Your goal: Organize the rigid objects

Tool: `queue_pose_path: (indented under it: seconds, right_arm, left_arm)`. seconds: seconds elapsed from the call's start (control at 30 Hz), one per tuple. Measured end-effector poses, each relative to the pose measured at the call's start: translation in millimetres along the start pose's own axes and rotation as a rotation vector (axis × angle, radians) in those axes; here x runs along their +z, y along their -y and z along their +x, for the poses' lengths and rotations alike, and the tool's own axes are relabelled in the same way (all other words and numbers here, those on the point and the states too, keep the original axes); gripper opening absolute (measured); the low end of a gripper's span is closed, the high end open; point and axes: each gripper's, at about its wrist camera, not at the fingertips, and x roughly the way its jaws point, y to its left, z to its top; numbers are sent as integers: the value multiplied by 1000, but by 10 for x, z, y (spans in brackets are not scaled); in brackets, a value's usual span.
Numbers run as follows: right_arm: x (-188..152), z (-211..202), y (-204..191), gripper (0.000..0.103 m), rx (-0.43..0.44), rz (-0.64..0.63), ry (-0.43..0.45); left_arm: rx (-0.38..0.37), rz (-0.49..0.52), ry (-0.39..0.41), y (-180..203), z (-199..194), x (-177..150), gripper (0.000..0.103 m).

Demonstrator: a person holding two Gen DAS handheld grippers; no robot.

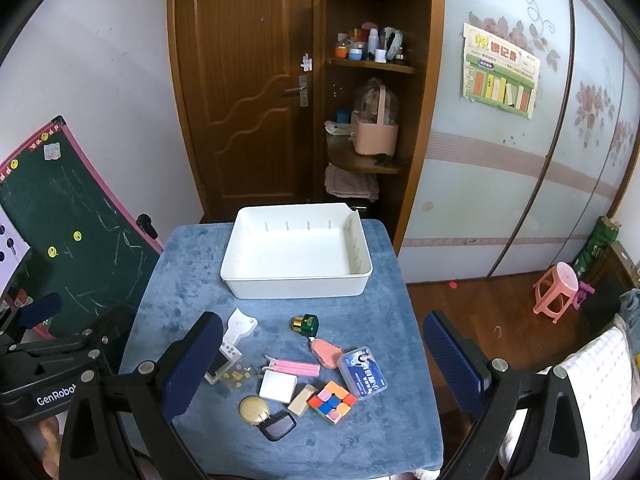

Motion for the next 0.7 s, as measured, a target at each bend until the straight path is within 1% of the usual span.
queue_pose_path:
  seconds: [0.2,0.3,0.47,0.57,0.7]
  right_arm:
    - [-21,-5,1,100,-19,40,20]
    - [-12,16,67,100,-23,71,21]
    - [-3,138,165,100,2,96,-1]
    - [-39,299,223,100,36,110,-42]
    - [-142,534,257,100,27,115,-94]
  left_arm:
    - [-4,-26,40,-193,-9,77,102]
    - [-27,-15,42,-275,37,119,102]
    - [-94,40,-37,-306,270,106,102]
    - [-123,80,-66,-290,460,49,102]
    - [-158,161,-111,-285,780,-102,102]
